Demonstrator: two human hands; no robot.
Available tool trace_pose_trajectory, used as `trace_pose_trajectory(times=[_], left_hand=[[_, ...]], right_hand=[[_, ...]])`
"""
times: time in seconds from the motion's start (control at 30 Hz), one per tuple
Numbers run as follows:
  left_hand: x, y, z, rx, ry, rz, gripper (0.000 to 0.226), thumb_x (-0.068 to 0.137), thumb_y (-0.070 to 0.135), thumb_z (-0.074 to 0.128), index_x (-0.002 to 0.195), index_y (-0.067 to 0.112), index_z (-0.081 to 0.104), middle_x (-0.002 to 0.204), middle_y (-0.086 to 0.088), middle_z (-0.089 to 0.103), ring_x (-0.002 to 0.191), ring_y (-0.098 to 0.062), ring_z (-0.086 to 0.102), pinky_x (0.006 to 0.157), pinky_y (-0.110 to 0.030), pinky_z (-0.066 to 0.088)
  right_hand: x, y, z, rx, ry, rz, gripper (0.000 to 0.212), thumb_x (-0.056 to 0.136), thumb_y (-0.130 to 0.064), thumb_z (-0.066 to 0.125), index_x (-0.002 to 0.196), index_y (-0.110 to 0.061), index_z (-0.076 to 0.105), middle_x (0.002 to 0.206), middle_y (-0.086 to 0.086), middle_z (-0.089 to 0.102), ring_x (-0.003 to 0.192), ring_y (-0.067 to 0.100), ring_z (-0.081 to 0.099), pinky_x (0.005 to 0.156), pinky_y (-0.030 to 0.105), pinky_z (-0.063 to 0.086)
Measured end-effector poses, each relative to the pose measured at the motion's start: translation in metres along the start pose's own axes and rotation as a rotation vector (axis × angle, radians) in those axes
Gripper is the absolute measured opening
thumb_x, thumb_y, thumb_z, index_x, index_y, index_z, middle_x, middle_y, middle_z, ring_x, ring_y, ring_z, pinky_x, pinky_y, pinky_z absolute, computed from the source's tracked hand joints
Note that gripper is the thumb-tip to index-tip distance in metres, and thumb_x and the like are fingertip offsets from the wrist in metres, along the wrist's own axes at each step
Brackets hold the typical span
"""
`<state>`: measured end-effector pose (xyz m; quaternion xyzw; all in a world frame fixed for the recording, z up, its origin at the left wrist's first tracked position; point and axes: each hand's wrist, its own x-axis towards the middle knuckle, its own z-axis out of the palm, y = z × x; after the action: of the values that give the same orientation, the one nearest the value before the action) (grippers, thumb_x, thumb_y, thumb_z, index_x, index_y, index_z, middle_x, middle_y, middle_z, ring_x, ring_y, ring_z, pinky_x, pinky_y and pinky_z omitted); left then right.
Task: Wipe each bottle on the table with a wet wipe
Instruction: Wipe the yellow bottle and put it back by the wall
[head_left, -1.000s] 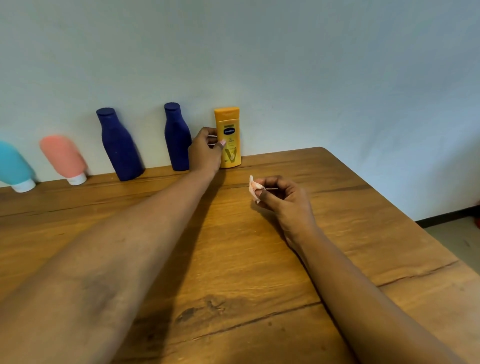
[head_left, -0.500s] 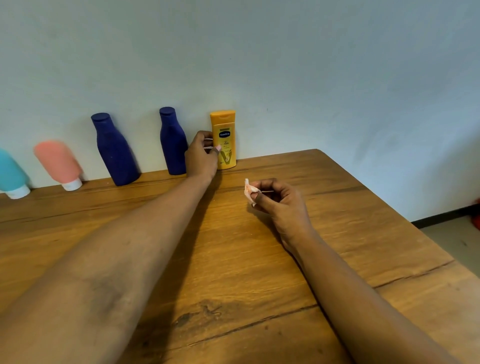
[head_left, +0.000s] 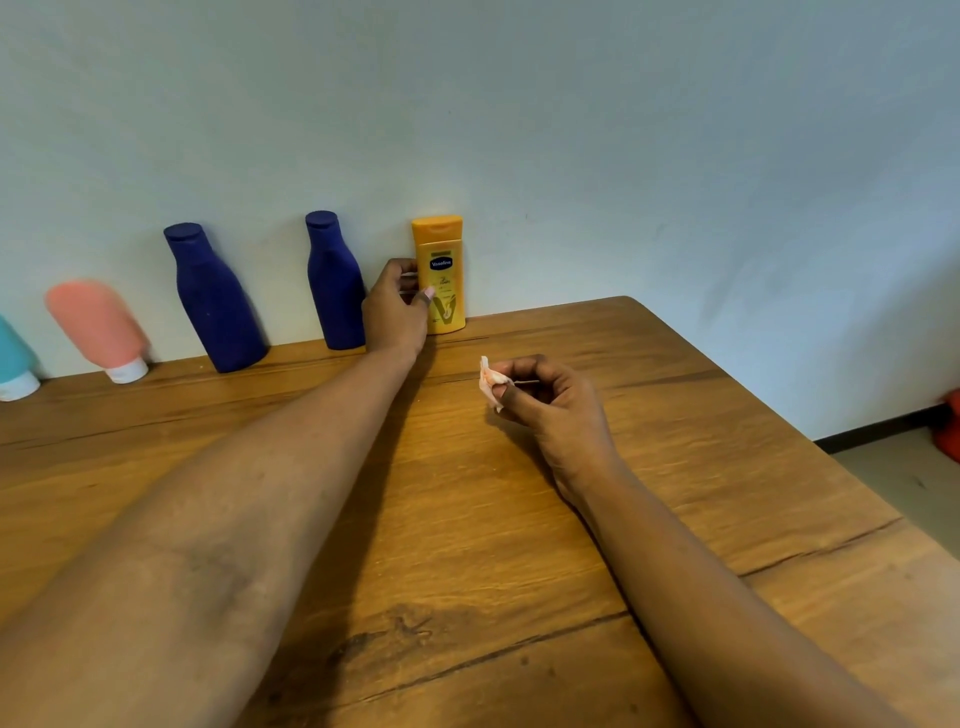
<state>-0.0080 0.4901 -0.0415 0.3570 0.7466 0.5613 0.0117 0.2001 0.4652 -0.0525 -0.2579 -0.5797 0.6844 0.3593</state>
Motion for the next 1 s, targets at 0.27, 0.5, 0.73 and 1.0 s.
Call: trace_pose_trajectory(times=[0.27, 0.5, 0.73, 1.0], left_hand=[[0.0011, -0.0017, 0.0052, -0.006, 0.023, 0.016, 0.031, 0.091, 0.017, 0.059, 0.122, 0.016, 0.054, 0.124, -0.002, 0.061, 0.116, -0.016, 0.057, 0.091, -0.028, 0.049], [-0.0028, -0.0047, 0.005, -0.027, 0.055, 0.042, 0.033, 0.092, 0.017, 0.058, 0.125, 0.016, 0.054, 0.124, -0.001, 0.062, 0.114, -0.014, 0.058, 0.087, -0.022, 0.048], [-0.0054, -0.0062, 0.0064, -0.069, 0.09, 0.044, 0.034, 0.091, 0.017, 0.059, 0.125, 0.015, 0.054, 0.121, -0.001, 0.063, 0.111, -0.011, 0.059, 0.081, -0.015, 0.046], [-0.0052, -0.0085, 0.0065, -0.08, 0.071, 0.016, 0.035, 0.089, 0.014, 0.062, 0.123, 0.016, 0.054, 0.121, 0.0, 0.063, 0.111, -0.011, 0.059, 0.077, -0.012, 0.046]], right_hand=[[-0.0005, 0.0003, -0.0009, -0.019, 0.009, -0.005, 0.022, 0.085, -0.002, 0.061, 0.103, -0.013, 0.066, 0.112, 0.007, 0.062, 0.104, 0.021, 0.06, 0.076, 0.031, 0.056], [-0.0005, -0.0003, -0.0007, -0.006, 0.006, -0.008, 0.02, 0.085, -0.003, 0.062, 0.101, -0.014, 0.067, 0.109, 0.007, 0.064, 0.102, 0.021, 0.061, 0.073, 0.028, 0.055], [0.0015, 0.0023, -0.002, 0.009, 0.007, 0.0, 0.021, 0.084, -0.003, 0.063, 0.102, -0.013, 0.067, 0.109, 0.008, 0.064, 0.103, 0.022, 0.061, 0.076, 0.032, 0.056], [0.0017, 0.003, -0.0035, -0.004, 0.011, -0.011, 0.022, 0.085, -0.001, 0.061, 0.104, -0.012, 0.067, 0.111, 0.006, 0.063, 0.105, 0.022, 0.06, 0.079, 0.034, 0.056]])
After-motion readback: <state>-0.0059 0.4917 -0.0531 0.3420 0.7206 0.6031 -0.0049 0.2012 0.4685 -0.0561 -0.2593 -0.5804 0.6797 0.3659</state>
